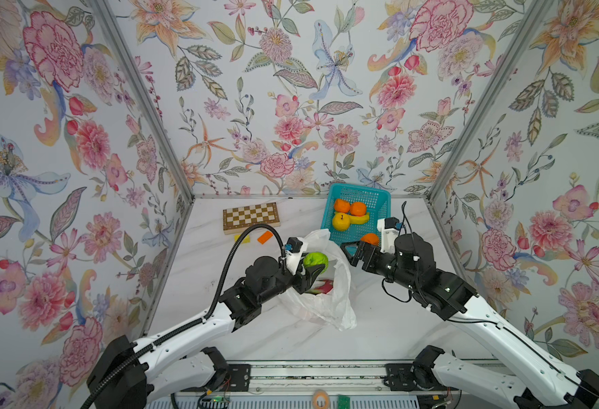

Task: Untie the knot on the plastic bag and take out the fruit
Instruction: 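Lift the green fruit up out of the bag with the left gripper, then grasp the green fruit with the right gripper while the left gripper releases it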

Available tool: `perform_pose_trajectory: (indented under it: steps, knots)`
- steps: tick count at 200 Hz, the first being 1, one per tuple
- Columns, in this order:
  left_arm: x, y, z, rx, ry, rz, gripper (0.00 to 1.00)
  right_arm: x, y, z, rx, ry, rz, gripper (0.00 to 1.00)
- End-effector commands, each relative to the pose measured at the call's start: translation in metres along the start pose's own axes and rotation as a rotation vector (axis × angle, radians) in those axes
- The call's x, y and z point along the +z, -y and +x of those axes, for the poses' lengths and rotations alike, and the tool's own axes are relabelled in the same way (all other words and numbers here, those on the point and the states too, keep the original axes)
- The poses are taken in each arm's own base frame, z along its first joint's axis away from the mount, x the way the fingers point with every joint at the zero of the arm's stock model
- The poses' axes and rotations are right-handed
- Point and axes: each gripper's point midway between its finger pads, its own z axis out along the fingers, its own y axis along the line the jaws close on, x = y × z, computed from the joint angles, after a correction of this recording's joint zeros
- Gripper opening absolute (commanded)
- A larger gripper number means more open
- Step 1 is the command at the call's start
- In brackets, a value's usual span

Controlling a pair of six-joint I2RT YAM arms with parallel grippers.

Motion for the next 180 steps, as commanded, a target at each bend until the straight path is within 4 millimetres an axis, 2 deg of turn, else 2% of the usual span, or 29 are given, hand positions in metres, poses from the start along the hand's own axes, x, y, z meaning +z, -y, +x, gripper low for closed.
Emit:
perform_pose_trajectory:
  steps: [1, 38, 88, 127, 157, 169, 180]
  knots:
    - [-0.009, 0.02, -0.034, 0.137, 0.131, 0.08, 0.37, -0.011, -0.04, -0.003, -0.015, -0.047, -0.182, 0.99]
    - [-0.013, 0.042, -0.065, 0.234, 0.22, 0.178, 0.36, -0.016, -0.075, 0.01, -0.011, -0.173, -0.34, 0.99]
    - [-0.013, 0.065, -0.091, 0.292, 0.275, 0.271, 0.36, -0.011, -0.087, 0.022, -0.016, -0.239, -0.395, 0.98]
    - [-0.01, 0.076, -0.092, 0.306, 0.265, 0.316, 0.36, -0.01, -0.092, 0.025, -0.024, -0.245, -0.421, 0.74]
    - [-0.008, 0.079, -0.089, 0.312, 0.252, 0.318, 0.37, -0.01, -0.091, 0.023, -0.021, -0.232, -0.417, 0.6]
    - [-0.008, 0.079, -0.088, 0.315, 0.248, 0.313, 0.43, -0.011, -0.091, 0.022, -0.025, -0.225, -0.415, 0.52]
    - [-0.007, 0.077, -0.088, 0.316, 0.244, 0.293, 0.55, -0.011, -0.09, 0.019, -0.026, -0.209, -0.406, 0.45]
